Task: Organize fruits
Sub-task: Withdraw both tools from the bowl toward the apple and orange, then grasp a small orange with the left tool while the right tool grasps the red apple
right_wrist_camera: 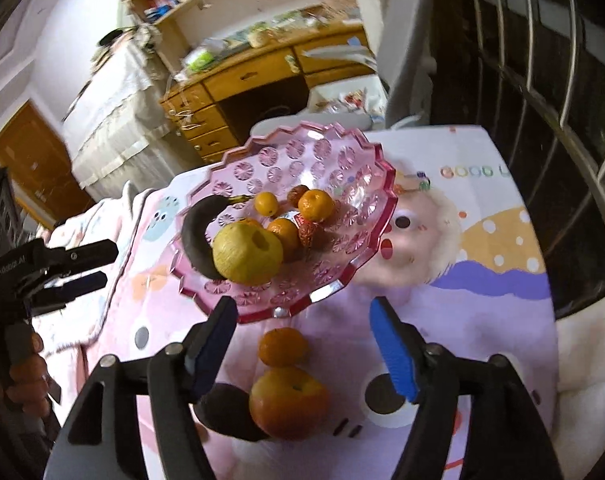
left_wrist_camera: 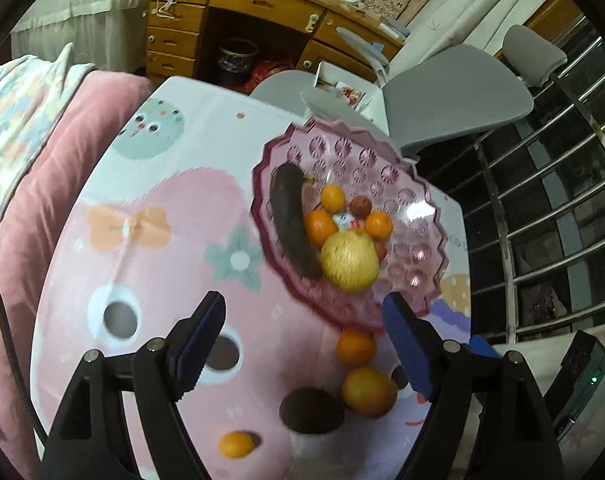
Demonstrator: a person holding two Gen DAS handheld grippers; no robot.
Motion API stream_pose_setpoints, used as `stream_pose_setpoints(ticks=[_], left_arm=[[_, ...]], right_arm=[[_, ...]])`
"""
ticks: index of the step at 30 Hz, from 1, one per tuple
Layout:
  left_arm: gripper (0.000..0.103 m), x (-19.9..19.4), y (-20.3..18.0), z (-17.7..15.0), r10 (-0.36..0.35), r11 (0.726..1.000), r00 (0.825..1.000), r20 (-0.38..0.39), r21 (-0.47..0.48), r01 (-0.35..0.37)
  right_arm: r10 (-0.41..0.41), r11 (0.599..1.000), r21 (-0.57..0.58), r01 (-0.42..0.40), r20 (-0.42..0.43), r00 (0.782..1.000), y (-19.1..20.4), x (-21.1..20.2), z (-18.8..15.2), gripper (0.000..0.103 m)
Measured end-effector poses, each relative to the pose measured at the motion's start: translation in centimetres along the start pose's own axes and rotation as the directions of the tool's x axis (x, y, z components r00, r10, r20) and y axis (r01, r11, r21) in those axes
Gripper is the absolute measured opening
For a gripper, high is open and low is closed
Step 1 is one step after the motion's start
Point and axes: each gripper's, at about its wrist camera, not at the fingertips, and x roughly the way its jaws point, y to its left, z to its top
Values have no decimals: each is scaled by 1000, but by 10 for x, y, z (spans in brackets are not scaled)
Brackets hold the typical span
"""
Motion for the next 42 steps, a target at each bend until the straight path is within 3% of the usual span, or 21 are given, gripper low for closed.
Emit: stream_pose_setpoints(ticks=[10,16,22,34,38,42], left_arm=[[80,9,18,-54,69,996,990,-121,-50,-75],[80,31,32,-81,122,989,972,-202,-57,-136],[79,50,40,-104,141,986,953,-268,-52,-160],[61,75,47,-135,168,979,915,-366,-47,-198],[46,83,53,-140,168,976,905,-391,-61,-207],[45,84,56,-143,156,976,905,-396,-79,-203]], right_arm=[[20,968,-250,-7,47,999,13,-17,-28,75],[37,930,-366,-21,37,999,21,-16,-47,75],[4,880,-476,-4,-1,1000,30,1,-69,75],[-68,750,-662,16,-53,996,45,35,-98,75],[-78,716,-698,16,-58,995,50,43,-100,75],[-77,690,-723,6,-65,995,53,50,-103,75]])
